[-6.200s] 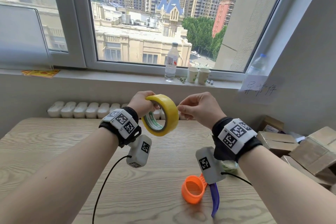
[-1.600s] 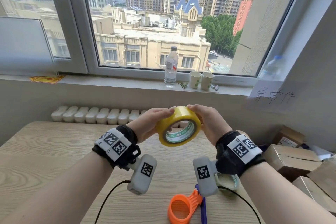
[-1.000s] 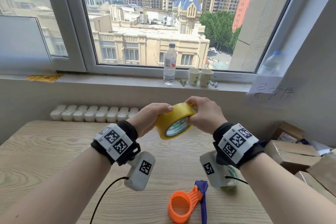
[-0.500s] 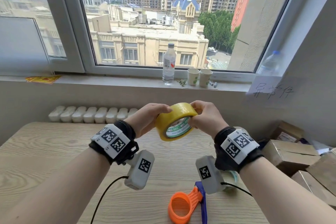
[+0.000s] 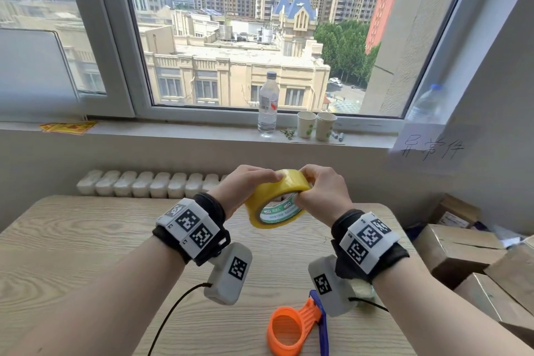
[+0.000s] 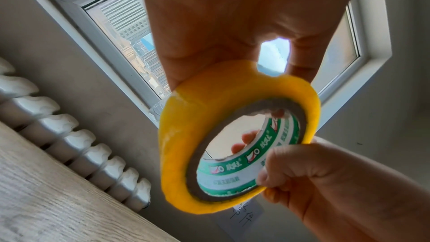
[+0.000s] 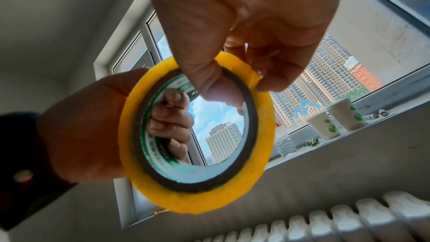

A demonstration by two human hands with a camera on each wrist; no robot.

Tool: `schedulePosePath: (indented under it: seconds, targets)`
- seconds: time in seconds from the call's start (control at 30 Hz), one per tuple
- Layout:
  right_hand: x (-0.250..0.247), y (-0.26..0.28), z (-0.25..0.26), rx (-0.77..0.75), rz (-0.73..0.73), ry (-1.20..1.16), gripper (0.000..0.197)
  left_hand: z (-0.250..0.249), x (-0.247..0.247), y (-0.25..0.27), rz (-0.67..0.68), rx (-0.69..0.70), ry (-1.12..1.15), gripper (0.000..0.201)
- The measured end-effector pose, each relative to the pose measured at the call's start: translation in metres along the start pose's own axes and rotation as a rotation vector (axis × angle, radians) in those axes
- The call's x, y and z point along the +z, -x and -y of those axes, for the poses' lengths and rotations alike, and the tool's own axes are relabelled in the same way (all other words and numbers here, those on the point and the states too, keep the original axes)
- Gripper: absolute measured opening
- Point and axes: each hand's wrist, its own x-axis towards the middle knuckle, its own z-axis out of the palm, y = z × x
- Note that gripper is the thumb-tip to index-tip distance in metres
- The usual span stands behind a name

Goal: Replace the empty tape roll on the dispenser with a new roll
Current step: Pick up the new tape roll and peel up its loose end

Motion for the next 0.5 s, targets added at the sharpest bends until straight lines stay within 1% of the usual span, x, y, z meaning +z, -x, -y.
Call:
schedulePosePath:
  seconds: [0.07, 0.1, 0.17, 0.2, 0.27, 0.33, 0.4, 0.5]
  targets:
    - [0.000, 0.002, 0.000, -0.006, -0.006, 0.005, 0.024, 0.002, 0.001, -0.001, -0.031, -0.010, 0.007, 0.025]
    - [-0.001, 0.002, 0.000, -0.007, -0.012, -0.002, 0.023, 0.003, 0.000, -0.001, -0.023, -0.020, 0.027, 0.027]
    - [-0.004, 0.002, 0.000, -0.001, -0.025, -0.024, 0.022, 0.003, -0.002, 0.000, 0.045, -0.026, 0.091, 0.038]
    - [-0.006, 0.002, -0.001, 0.006, -0.029, -0.037, 0.020, 0.004, -0.003, 0.001, 0.087, -0.021, 0.122, 0.040]
    - [-0.009, 0.000, -0.001, 0.017, -0.033, -0.064, 0.018, 0.003, -0.006, 0.002, 0.160, -0.001, 0.174, 0.034]
    - [-0.011, 0.000, -0.002, 0.021, -0.042, -0.080, 0.018, 0.000, -0.007, 0.004, 0.191, 0.011, 0.206, 0.027]
    - [-0.012, -0.001, -0.002, 0.022, -0.050, -0.087, 0.019, -0.004, -0.006, 0.005, 0.189, 0.026, 0.189, 0.024]
    - [-0.010, 0.000, -0.003, 0.015, -0.063, -0.089, 0.019, -0.008, -0.004, 0.004, 0.135, 0.042, 0.092, 0.023]
